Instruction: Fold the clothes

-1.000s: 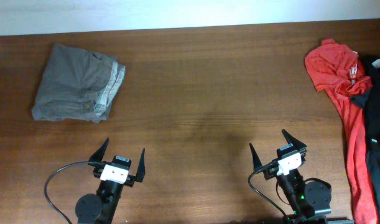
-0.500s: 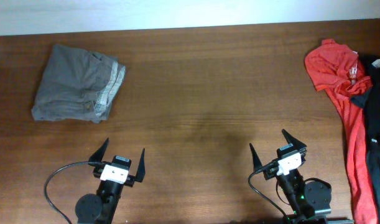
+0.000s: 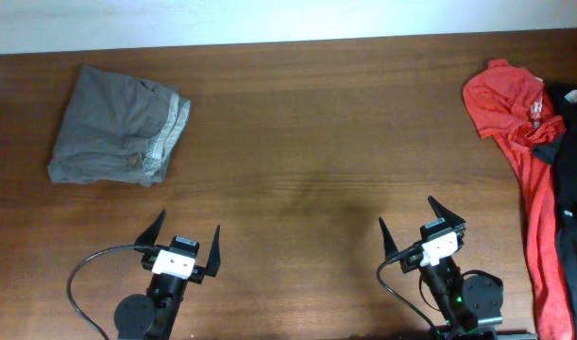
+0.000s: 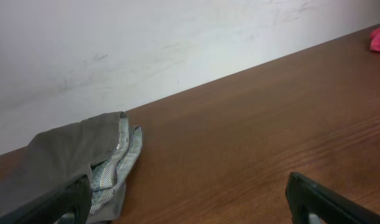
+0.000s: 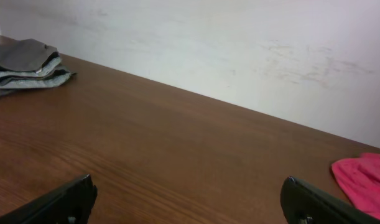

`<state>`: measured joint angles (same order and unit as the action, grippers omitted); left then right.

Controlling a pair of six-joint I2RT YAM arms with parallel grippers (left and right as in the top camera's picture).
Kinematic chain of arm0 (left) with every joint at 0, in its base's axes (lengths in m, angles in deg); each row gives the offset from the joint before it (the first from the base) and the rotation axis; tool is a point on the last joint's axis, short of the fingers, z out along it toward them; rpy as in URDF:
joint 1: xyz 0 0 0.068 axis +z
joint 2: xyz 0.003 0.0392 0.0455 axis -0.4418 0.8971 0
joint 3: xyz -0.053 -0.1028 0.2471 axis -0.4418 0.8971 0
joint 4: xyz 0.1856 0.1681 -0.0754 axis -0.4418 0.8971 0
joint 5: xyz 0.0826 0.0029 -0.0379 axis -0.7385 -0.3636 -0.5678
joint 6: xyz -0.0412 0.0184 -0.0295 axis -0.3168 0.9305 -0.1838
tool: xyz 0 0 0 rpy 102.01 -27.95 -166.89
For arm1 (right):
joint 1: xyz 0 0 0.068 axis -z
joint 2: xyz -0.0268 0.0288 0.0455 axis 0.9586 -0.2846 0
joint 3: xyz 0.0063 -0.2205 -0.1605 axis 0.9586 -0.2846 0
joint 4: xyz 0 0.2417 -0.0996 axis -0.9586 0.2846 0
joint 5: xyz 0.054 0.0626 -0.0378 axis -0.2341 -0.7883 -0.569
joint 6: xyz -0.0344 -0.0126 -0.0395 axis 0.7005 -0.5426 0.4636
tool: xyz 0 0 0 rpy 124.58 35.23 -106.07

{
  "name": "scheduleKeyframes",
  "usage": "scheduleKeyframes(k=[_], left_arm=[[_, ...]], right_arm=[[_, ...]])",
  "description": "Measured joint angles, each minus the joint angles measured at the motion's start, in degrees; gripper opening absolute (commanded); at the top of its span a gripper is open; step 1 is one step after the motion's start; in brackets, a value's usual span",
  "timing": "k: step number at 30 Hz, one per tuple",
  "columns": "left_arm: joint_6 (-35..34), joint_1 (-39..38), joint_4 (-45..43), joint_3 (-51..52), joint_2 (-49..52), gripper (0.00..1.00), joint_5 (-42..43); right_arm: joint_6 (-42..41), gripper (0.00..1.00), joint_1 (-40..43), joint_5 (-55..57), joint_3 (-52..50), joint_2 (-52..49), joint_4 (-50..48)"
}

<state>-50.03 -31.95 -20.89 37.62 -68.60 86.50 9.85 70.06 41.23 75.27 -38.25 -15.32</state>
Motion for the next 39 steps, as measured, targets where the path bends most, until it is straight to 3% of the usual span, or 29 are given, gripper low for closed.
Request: scheduleKeyframes(k=[17, 28, 33, 39], left_arm=[[0.0, 0.0, 0.0, 0.0, 0.0, 0.99, 0.0], [0.0, 0.0, 0.0, 0.0, 0.0, 0.99, 0.0], [0.0, 0.0, -0.02, 0.0, 0.0, 0.99, 0.0], [0.02, 0.0, -1.03, 0.0, 0.0, 0.99, 1.86]], right_arm=[[-0.7, 0.99, 0.0, -0.72, 0.0, 0.0, -1.38], [-18.16, 0.99, 0.0, -8.85, 0.61, 0.0, -4.5], [-21.24, 0.99, 0.0, -6.43, 9.53, -1.92, 7.48], [-21.07, 0.99, 0.0, -1.53, 24.04, -19.06, 24.24]])
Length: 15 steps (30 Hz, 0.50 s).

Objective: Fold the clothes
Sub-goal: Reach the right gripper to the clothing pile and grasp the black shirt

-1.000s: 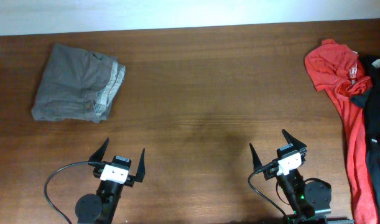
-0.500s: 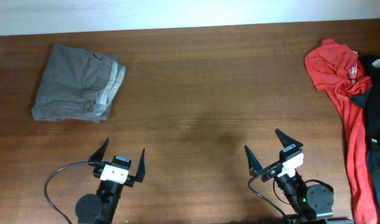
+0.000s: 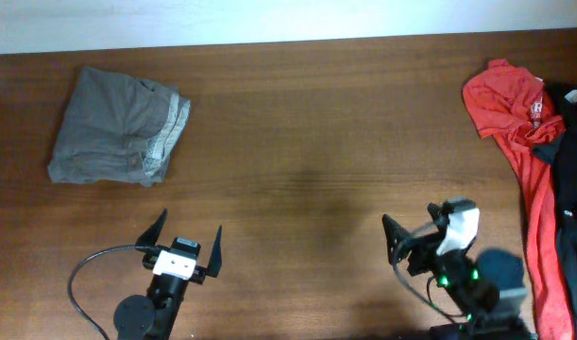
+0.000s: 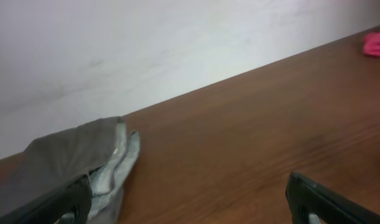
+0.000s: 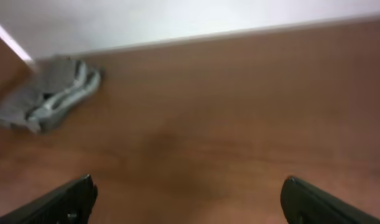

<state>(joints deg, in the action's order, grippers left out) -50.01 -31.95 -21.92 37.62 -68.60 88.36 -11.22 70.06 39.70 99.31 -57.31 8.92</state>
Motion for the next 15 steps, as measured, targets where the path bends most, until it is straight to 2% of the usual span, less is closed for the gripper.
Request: scheduleKeyframes(k=[5, 9, 14, 15], left_arm=[[-0.13, 0.0, -4.74, -0.02, 0.0, 0.99, 9.46], [-1.75, 0.0, -4.28, -0.59, -0.04, 0.99, 14.12], [-3.06, 0.0, 4.7, -8.09, 3.08, 0.99, 14.69], [-3.17, 0.0, 6.75, -11.54, 5.55, 0.99, 13.92]], right_arm=[[-0.13, 0.99, 0.0, -2.36, 11.21, -16.24, 2.84], [-0.33, 0.99, 0.0, -6.4, 15.34, -24.57, 3.69], [-1.97, 0.99, 0.0, -4.52, 23.47, -34.93, 16.13], [-2.49, 0.99, 0.0, -2.78, 27.58, -38.4, 20.26]])
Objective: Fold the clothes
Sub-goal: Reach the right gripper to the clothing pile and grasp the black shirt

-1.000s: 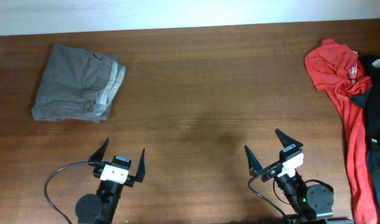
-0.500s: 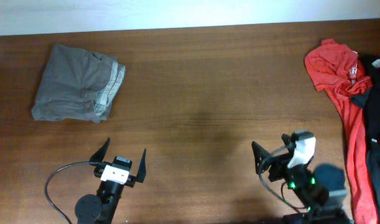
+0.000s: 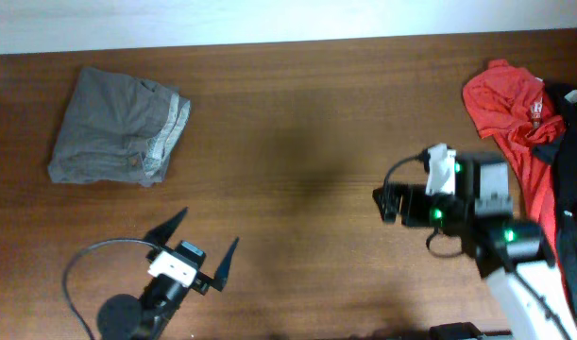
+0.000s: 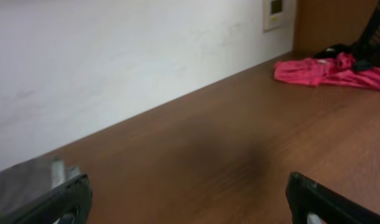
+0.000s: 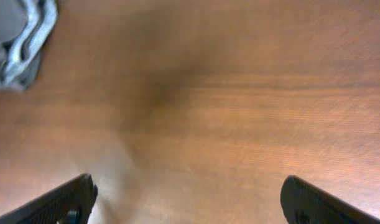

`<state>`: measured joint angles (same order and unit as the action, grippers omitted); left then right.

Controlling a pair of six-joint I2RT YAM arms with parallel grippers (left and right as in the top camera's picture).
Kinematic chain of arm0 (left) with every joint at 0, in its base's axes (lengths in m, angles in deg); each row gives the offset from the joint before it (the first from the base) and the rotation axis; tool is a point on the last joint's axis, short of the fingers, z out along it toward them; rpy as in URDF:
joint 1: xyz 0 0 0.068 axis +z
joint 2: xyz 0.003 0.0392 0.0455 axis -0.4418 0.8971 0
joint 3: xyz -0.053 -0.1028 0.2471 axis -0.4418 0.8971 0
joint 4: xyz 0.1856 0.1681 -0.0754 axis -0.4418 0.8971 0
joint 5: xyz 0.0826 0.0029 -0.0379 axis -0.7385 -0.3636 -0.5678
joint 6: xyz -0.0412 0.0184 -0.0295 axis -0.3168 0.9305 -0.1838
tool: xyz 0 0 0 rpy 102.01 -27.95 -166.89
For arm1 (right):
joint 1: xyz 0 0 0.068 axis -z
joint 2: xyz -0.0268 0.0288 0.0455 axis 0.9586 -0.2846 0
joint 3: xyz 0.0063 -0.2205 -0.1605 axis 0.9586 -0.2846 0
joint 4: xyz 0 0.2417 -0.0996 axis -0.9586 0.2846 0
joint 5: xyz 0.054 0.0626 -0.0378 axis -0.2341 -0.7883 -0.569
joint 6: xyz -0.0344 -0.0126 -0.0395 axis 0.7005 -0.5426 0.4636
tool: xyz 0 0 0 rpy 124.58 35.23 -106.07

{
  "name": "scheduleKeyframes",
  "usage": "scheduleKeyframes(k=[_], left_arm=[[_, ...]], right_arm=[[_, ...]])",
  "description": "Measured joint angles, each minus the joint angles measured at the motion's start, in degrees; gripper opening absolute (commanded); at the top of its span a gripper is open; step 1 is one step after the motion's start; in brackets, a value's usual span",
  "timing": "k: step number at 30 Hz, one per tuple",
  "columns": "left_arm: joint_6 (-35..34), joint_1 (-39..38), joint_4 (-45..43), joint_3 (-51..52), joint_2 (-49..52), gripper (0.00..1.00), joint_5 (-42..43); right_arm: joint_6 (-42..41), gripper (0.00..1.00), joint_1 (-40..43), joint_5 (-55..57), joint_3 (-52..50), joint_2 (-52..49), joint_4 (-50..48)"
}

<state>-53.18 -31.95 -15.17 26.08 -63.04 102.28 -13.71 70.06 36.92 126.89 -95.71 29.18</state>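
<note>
A folded grey garment (image 3: 118, 127) lies at the back left of the table; it also shows at the left edge of the left wrist view (image 4: 18, 177) and in the top left corner of the right wrist view (image 5: 18, 37). A crumpled red garment (image 3: 510, 104) lies at the back right (image 4: 326, 68), beside a black garment (image 3: 573, 151). My left gripper (image 3: 201, 244) sits low near the front left, open and empty (image 4: 190, 208), facing right. My right gripper (image 3: 387, 202) hangs above the table at the right, open and empty (image 5: 193, 208), looking down on bare wood.
The brown wooden table (image 3: 297, 142) runs to a white wall (image 4: 115, 56) at the back. A wall socket (image 4: 275, 12) sits above the red garment. The red cloth continues down the table's right edge (image 3: 551, 274). A black cable (image 3: 76, 283) loops by the left arm's base.
My right arm has risen and moved back towards the red garment, and its camera now looks straight down on the table. My left gripper has swung right, so the red garment is in its view.
Both grippers first rested open at the front edge, facing the wall. Then the right arm had turned left and tilted while the left stayed put. Now the right gripper is up over the table and the left gripper faces right. The clothes have not moved.
</note>
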Motion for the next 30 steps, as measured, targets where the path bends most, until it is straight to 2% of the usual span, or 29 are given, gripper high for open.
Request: scheduleKeyframes(k=[2, 6, 10, 13, 16, 20, 27, 30], left_arm=[[-0.35, 0.0, 3.04, -8.92, 7.34, 0.99, -2.05], [-0.63, -0.04, 12.26, -26.34, 24.59, 0.99, -3.56], [-0.76, -0.07, 25.11, -43.15, 42.36, 1.0, -4.44], [-0.74, -0.11, 32.35, -55.56, 54.73, 0.99, -4.66], [-0.2, -0.11, 36.17, -64.85, 63.58, 0.99, -4.68], [0.26, -0.11, 36.59, -72.22, 69.94, 0.99, -3.32], [0.39, -0.11, 33.51, -72.87, 70.29, 0.99, -2.25], [0.39, -0.11, 33.62, -72.94, 70.62, 0.99, -2.32]], right_arm=[[-0.48, 0.99, 0.0, 2.95, 9.25, -6.67, 5.6], [-0.52, 0.99, 0.02, 4.9, 19.93, -13.55, 6.1], [-2.45, 1.0, 2.36, 6.34, 24.2, -16.02, 6.56], [-4.55, 0.95, 8.48, 7.21, 25.64, -17.86, 6.82], [-5.44, 0.95, 16.31, 7.48, 25.86, -21.11, 7.04], [-6.23, 0.93, 26.88, 7.17, 25.92, -28.2, 6.71], [-6.43, 0.92, 39.19, 10.43, 33.44, -40.63, 5.09], [-6.51, 0.88, 43.06, 12.0, 36.09, -45.29, 0.11]])
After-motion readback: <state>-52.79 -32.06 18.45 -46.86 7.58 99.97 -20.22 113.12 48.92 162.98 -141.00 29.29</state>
